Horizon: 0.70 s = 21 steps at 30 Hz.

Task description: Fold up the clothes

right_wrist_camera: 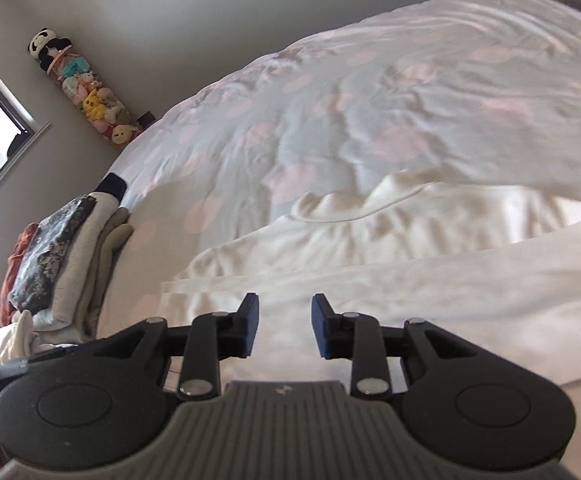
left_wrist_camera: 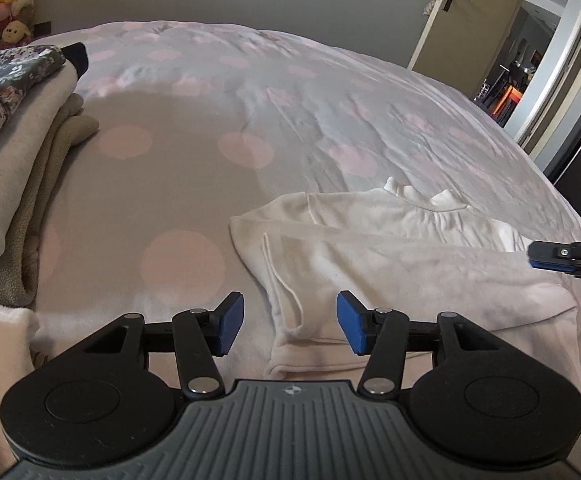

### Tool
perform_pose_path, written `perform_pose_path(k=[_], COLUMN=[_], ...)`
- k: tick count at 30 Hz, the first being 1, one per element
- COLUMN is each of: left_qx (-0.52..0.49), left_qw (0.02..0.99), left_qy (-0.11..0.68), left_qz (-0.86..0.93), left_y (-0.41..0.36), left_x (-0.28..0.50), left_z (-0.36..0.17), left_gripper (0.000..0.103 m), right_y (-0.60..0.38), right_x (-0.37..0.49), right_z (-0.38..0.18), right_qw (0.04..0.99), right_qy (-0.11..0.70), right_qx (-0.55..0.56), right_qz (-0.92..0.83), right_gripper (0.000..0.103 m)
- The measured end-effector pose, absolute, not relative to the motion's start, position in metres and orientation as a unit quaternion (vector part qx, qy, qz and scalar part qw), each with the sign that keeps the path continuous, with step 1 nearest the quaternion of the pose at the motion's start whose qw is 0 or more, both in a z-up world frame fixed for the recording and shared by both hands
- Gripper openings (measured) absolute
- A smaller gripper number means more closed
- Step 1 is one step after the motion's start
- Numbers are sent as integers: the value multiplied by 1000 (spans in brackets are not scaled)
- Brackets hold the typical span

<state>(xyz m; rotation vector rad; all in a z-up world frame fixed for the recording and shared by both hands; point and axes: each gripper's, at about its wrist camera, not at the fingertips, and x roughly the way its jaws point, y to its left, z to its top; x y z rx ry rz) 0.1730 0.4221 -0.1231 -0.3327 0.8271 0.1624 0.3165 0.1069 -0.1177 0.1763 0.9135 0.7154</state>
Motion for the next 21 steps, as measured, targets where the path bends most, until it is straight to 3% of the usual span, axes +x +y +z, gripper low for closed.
perform_pose_path(k=[8, 18, 21], left_qx=[-100, -45, -36], left_qw=[903, 898, 897], left_qy=[415, 438, 441], left_qz=[49, 9, 0], left_y=[383, 322, 306], left_x=[202, 249, 257], left_z=[-115, -114, -115], left_gripper=[49, 49, 49], right_y=[-26, -33, -33], right_x=[321, 322, 323], right_z=[-116, -155, -162], right_qw=[884, 873, 872], right_qy=[401, 377, 374], right_qx=[-29, -152, -151], right_qz=[238, 270, 277], right_gripper=[33, 32, 21])
